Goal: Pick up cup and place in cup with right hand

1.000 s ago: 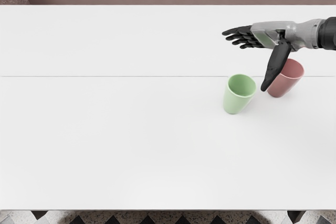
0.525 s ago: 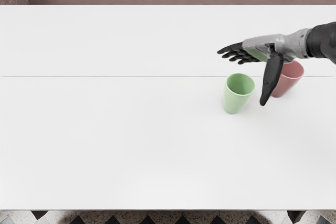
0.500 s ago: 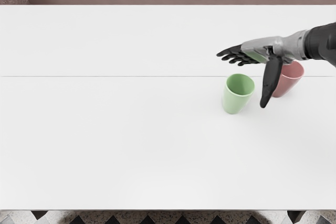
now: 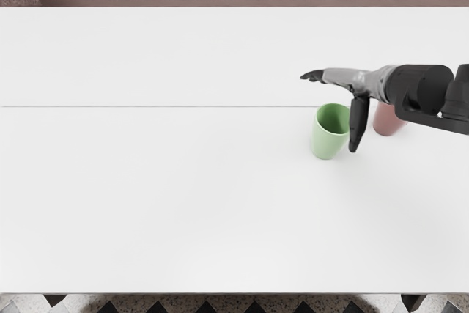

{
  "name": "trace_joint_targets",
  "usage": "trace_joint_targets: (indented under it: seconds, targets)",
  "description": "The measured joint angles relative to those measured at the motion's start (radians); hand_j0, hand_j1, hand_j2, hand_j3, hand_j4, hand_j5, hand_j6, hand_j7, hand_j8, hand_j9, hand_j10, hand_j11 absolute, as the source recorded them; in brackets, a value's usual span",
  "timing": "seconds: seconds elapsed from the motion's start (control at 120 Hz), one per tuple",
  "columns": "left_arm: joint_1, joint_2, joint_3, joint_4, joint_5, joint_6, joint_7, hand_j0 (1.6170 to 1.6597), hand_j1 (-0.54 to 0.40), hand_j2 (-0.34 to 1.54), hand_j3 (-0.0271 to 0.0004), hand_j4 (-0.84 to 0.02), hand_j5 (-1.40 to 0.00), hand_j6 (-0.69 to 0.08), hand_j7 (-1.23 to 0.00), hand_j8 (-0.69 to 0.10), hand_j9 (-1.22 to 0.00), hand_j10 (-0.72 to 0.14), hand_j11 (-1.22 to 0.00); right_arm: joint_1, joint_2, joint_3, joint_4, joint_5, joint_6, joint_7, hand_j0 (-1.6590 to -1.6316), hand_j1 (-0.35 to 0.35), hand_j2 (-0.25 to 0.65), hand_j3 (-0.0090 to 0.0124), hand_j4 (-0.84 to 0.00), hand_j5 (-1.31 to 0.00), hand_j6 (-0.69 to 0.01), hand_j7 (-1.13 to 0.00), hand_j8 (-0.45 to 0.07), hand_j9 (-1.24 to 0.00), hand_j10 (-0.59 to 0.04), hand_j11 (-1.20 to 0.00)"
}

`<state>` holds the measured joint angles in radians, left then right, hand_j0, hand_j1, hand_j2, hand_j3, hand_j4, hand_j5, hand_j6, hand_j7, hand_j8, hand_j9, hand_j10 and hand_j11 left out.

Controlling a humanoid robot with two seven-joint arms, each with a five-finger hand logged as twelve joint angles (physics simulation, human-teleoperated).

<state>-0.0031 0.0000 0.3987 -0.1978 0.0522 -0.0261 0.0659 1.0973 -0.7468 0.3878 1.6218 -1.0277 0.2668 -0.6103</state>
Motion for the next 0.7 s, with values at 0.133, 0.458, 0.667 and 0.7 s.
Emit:
trace_joint_targets:
  seconds: [0.133, 0.458, 0.667, 0.7]
  targets:
    - [0.000, 0.000, 0.000, 0.000, 0.000, 0.000, 0.000, 1.6581, 0.349, 0.00, 0.0000, 0.000, 0.00, 0.000, 0.00, 0.000, 0.00, 0.000, 0.00, -0.014, 0.025, -0.028, -0.028, -0.032, -0.030, 0.000, -1.6581, -0.263, -0.013, 0.0000, -0.076, -0.09, -0.078, -0.09, -0.077, -0.09, -0.075, -0.09]
    - [0.000, 0.000, 0.000, 0.000, 0.000, 0.000, 0.000, 1.6581, 0.349, 0.00, 0.0000, 0.000, 0.00, 0.000, 0.00, 0.000, 0.00, 0.000, 0.00, -0.046, 0.083, -0.041, -0.073, -0.114, -0.075, -0.001, -1.6581, -0.177, -0.027, 0.0000, -0.149, -0.19, -0.151, -0.19, -0.150, -0.19, -0.148, -0.19]
    - [0.000, 0.000, 0.000, 0.000, 0.000, 0.000, 0.000, 1.6581, 0.349, 0.00, 0.0000, 0.000, 0.00, 0.000, 0.00, 0.000, 0.00, 0.000, 0.00, -0.066, 0.084, -0.058, -0.074, -0.148, -0.112, -0.001, -1.6581, -0.156, -0.030, 0.0000, -0.166, -0.21, -0.168, -0.21, -0.167, -0.21, -0.165, -0.21]
    - [0.000, 0.000, 0.000, 0.000, 0.000, 0.000, 0.000, 1.6581, 0.349, 0.00, 0.0000, 0.000, 0.00, 0.000, 0.00, 0.000, 0.00, 0.000, 0.00, -0.067, 0.083, -0.059, -0.074, -0.149, -0.115, -0.001, -1.6581, -0.150, -0.031, 0.0000, -0.171, -0.22, -0.173, -0.22, -0.172, -0.22, -0.170, -0.22]
